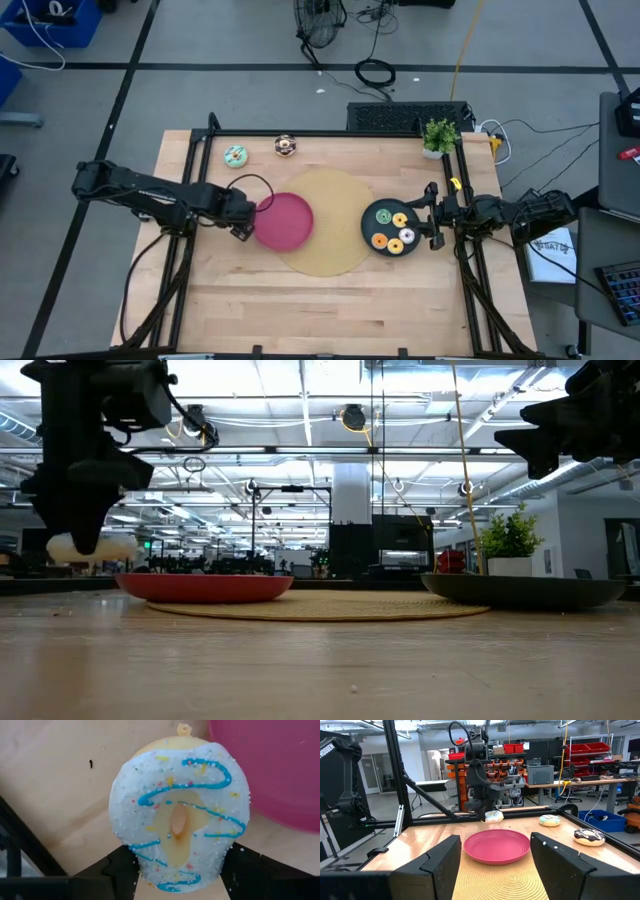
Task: Pick & Place donuts
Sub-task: Put the large white donut on the pink plate
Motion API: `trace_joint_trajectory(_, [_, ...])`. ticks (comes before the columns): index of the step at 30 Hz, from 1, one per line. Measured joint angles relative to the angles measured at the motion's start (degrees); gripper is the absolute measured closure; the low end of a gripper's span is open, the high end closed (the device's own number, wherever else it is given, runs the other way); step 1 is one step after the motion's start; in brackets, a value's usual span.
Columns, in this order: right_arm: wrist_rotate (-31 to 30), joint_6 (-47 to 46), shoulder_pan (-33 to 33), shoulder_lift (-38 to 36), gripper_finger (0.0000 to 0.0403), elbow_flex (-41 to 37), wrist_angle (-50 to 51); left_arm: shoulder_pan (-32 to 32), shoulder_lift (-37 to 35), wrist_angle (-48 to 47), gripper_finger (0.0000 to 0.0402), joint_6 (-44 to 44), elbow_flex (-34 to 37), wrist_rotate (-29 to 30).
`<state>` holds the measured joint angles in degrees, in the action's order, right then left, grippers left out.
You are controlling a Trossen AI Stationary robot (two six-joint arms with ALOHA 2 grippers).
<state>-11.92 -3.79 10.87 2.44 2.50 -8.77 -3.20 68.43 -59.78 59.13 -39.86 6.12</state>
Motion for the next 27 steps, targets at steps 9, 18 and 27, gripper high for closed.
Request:
trace_joint_trajectory(9, [0.0,0.0,0.0,0.0,0.0177,-0.02,0.02,0.0,-1.79,16.27,0.016,-2.26,0.0,-2.42])
trace_joint_trajectory(18, [0.0,0.0,-0.01,0.0,0.0176,-0.02,0.02,1.78,2.63,31.49,0.016,-5.47,0.0,-2.87])
trace_joint_trajectory(27, [0.0,0.0,-0.02,0.0,0.0176,0.0,0.02,6.97,9.85,31.35,0.016,-8.95,-2.65,-5.58])
